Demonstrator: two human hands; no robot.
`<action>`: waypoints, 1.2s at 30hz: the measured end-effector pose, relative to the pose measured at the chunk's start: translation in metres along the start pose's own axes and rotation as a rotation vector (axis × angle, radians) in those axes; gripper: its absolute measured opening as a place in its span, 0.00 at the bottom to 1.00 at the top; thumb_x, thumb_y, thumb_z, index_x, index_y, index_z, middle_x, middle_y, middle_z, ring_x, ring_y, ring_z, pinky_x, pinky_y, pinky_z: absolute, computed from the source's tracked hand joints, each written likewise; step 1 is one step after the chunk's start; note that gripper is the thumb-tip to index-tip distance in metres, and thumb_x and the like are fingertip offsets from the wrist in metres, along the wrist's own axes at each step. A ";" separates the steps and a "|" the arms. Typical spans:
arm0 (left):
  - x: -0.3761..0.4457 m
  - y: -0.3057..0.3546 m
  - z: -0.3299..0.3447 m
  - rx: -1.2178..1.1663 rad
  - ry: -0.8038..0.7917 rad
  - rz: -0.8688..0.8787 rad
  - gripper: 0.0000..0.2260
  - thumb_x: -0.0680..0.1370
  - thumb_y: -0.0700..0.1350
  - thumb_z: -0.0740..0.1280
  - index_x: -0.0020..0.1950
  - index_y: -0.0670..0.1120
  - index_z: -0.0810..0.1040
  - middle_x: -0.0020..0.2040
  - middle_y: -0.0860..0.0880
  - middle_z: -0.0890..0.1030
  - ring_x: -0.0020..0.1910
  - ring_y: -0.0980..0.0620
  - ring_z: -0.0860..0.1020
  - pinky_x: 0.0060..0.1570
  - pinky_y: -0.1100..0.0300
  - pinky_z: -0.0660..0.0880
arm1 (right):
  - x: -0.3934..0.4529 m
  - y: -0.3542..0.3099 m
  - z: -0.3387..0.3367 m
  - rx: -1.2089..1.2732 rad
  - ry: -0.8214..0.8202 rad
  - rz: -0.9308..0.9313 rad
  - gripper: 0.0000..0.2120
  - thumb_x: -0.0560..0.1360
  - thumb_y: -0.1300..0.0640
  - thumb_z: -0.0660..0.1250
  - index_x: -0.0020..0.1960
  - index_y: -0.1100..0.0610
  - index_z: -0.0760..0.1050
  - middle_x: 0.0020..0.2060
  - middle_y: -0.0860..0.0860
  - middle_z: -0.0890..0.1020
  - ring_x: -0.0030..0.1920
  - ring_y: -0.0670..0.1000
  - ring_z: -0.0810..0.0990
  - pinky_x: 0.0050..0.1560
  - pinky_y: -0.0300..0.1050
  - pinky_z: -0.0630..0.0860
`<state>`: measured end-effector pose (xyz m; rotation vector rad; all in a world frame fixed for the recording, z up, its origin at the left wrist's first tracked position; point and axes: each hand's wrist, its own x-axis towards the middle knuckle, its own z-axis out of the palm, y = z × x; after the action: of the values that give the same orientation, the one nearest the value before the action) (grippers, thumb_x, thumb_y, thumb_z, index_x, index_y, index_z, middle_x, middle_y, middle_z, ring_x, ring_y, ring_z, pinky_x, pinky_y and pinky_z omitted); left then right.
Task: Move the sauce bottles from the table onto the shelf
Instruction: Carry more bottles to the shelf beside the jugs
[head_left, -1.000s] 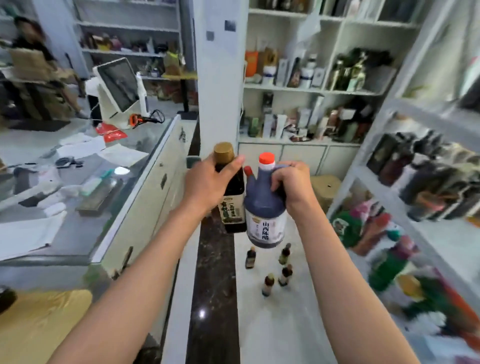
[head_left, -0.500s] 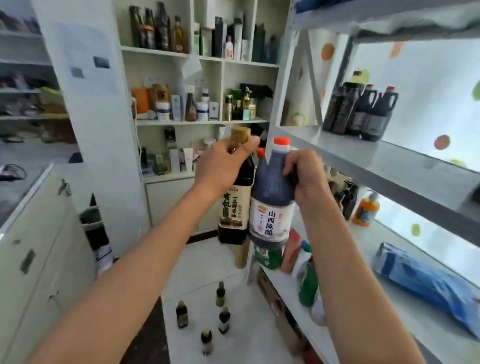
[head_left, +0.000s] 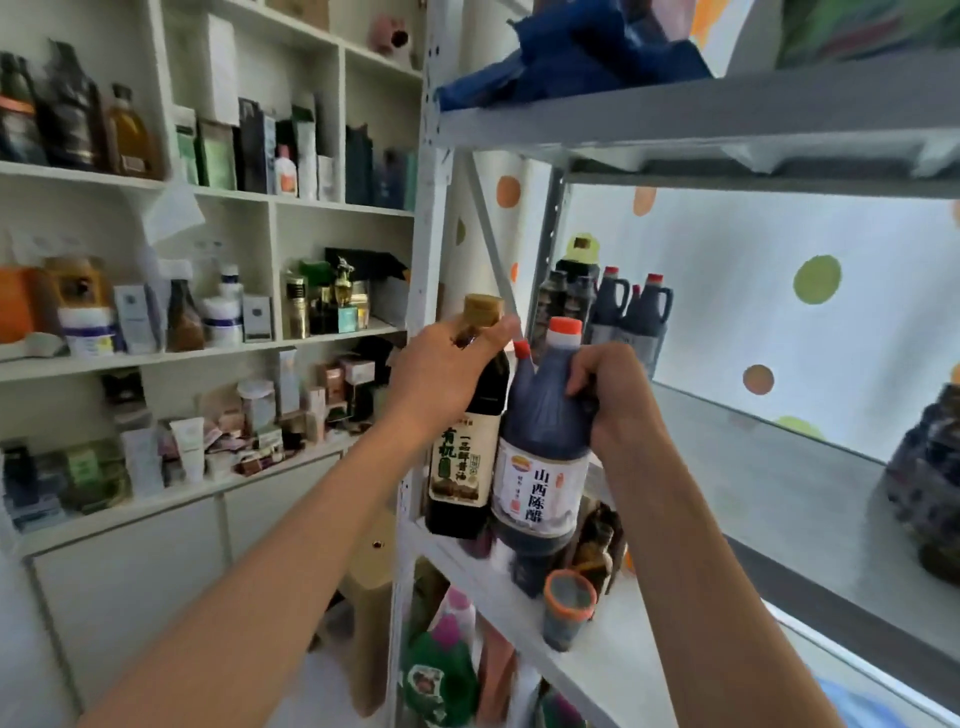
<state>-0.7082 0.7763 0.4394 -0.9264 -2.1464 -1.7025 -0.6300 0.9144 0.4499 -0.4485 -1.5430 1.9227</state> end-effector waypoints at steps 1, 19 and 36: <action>0.023 -0.003 0.006 -0.020 -0.012 0.018 0.23 0.65 0.78 0.59 0.42 0.61 0.80 0.43 0.55 0.83 0.46 0.52 0.81 0.52 0.46 0.77 | 0.018 -0.005 0.003 0.003 0.019 -0.022 0.13 0.38 0.62 0.58 0.22 0.54 0.63 0.26 0.52 0.67 0.31 0.54 0.71 0.27 0.40 0.66; 0.181 -0.046 0.165 -0.256 -0.226 0.072 0.10 0.69 0.70 0.63 0.40 0.67 0.78 0.43 0.62 0.82 0.46 0.60 0.80 0.49 0.56 0.75 | 0.163 -0.013 -0.050 -0.127 0.446 -0.156 0.06 0.45 0.65 0.58 0.18 0.55 0.63 0.19 0.49 0.64 0.18 0.45 0.66 0.21 0.33 0.61; 0.120 -0.116 0.190 -0.383 -0.161 0.018 0.24 0.68 0.64 0.71 0.60 0.67 0.67 0.53 0.64 0.76 0.53 0.67 0.76 0.42 0.74 0.75 | 0.146 0.026 -0.111 -0.378 0.162 -0.169 0.24 0.70 0.52 0.74 0.62 0.52 0.70 0.55 0.50 0.80 0.54 0.49 0.80 0.41 0.38 0.76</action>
<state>-0.8355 0.9802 0.3603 -1.2125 -1.9271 -2.1418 -0.6773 1.0894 0.4135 -0.5970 -1.7772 1.4323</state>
